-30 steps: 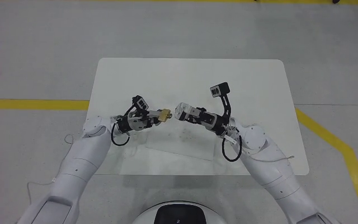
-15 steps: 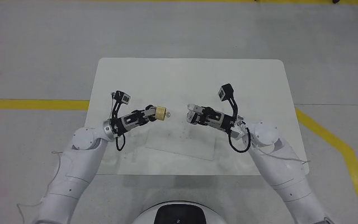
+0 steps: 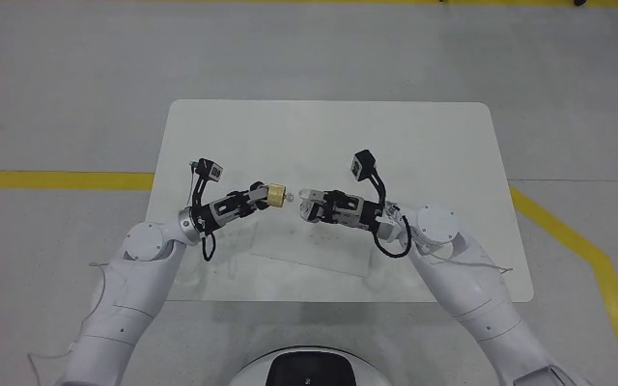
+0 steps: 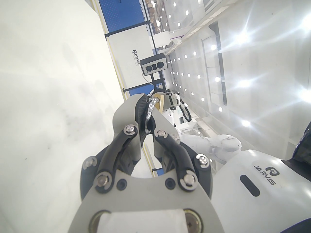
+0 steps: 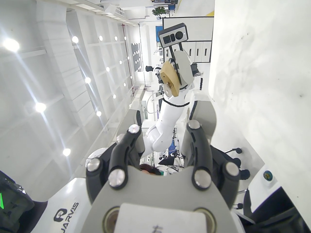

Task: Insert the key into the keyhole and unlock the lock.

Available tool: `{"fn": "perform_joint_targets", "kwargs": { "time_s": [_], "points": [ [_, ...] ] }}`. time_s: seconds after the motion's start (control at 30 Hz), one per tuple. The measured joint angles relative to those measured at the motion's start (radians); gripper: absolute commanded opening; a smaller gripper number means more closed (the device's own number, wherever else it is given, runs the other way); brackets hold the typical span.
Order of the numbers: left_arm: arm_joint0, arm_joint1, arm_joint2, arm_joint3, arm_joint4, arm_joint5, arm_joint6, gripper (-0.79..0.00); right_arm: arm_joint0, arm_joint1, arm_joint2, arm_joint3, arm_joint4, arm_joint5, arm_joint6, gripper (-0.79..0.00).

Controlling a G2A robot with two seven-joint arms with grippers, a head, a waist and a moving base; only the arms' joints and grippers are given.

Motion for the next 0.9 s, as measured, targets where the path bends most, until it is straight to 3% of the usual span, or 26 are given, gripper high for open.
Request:
{"fn": "perform_joint_targets", "kwargs": {
  "time_s": [0.57, 0.77, 0.8, 0.9],
  "points": [
    [-0.023, 0.005, 0.009, 0.021, 0.004, 0.017, -0.015, -0.785, 0.045, -0.031, -0.053, 0.049, -0.007, 0.019, -0.055, -0.539],
    [-0.029, 0.006, 0.013, 0.025, 0.015, 0.009, -0.010, -0.785, 0.052, -0.038, -0.060, 0.059, -0.015, 0.026, -0.055, -0.702],
    [-0.030, 0.007, 0.015, 0.026, 0.018, 0.007, -0.008, -0.785, 0.053, -0.039, -0.061, 0.061, -0.016, 0.028, -0.056, -0.785],
    [-0.031, 0.007, 0.018, 0.027, 0.022, 0.005, -0.004, -0.785, 0.053, -0.041, -0.060, 0.067, -0.017, 0.028, -0.056, -0.785]
  ]
}}
